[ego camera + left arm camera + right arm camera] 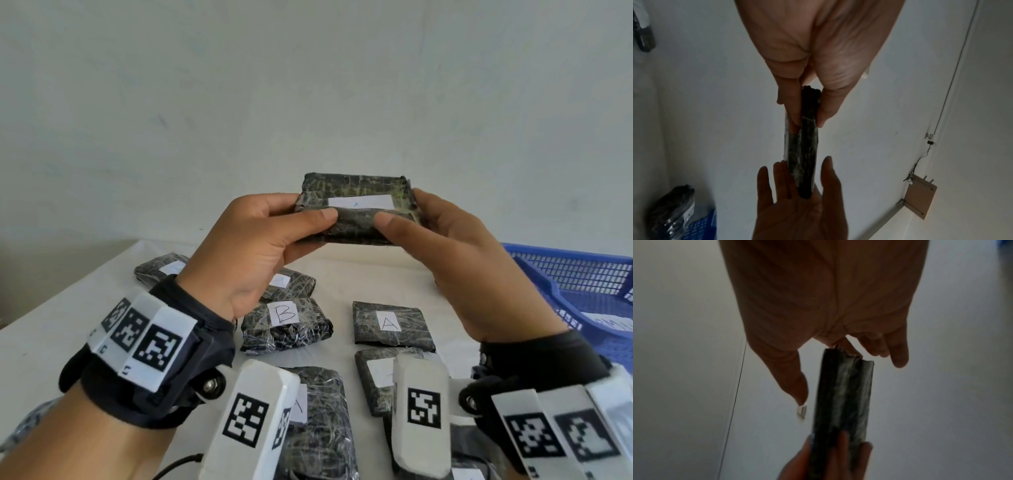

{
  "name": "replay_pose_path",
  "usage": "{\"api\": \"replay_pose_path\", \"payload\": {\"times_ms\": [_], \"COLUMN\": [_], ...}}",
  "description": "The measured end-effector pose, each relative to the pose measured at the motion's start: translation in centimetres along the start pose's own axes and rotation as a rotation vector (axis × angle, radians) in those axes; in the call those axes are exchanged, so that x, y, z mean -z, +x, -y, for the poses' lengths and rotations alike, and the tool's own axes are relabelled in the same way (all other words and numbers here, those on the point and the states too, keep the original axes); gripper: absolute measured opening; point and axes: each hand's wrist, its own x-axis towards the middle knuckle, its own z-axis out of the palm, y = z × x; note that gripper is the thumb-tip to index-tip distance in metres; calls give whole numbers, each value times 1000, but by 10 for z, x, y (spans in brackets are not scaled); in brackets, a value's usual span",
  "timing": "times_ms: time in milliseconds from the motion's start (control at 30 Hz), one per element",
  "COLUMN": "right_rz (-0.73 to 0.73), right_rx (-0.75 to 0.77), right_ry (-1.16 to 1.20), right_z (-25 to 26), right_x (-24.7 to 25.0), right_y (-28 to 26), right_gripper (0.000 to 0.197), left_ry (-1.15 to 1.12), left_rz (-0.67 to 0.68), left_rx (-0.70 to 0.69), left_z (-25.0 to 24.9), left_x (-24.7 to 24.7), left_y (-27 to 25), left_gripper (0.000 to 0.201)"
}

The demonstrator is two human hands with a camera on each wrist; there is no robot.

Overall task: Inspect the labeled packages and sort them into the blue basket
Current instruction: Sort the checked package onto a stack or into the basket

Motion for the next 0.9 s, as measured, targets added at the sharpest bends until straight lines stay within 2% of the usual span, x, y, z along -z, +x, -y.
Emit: {"api": "replay_pose_path", "payload": {"times_ms": [33,100,233,333,533,633,700,733,800,867,900], "right_rz": [4,-1,-79,-172,-210,-163,-146,-147,-140,-103,-86], "right_rx": [19,65,113,91,20,1,0,5,6,-4,-1], "right_ry": [-32,-16,-49,-60,-33,30,67,65,9,8,26], "right_z": [0,1,6,9,5,4,2,1,-1,-1,-1], "right_x": [0,-2,-7,-9,-11,-12,-12,-12,-12,-14,-15], "right_y": [0,-2,-3,-3,-1,1,0,0,0,-2,-3], "right_gripper": [60,51,46,48,76,77,85,91,101,97,91], "left_ry": [-20,-52,-37,28,161,119,75,63,61,36,18], "left_rz": [7,27,81,44,-80,-102,-79,-38,74,134,150], "left_rx": [-4,-10,-15,-12,-112,-152,-135,-112,-67,-19,10], "left_z": [0,-2,0,6,14,13,8,6,3,4,6], "left_x": [1,2,-3,-4,-6,-2,1,2,2,-1,-3], "left_y": [0,0,-4,-2,0,2,1,0,-1,-2,-3], "left_gripper": [32,29,40,50,88,97,99,94,67,39,32]}}
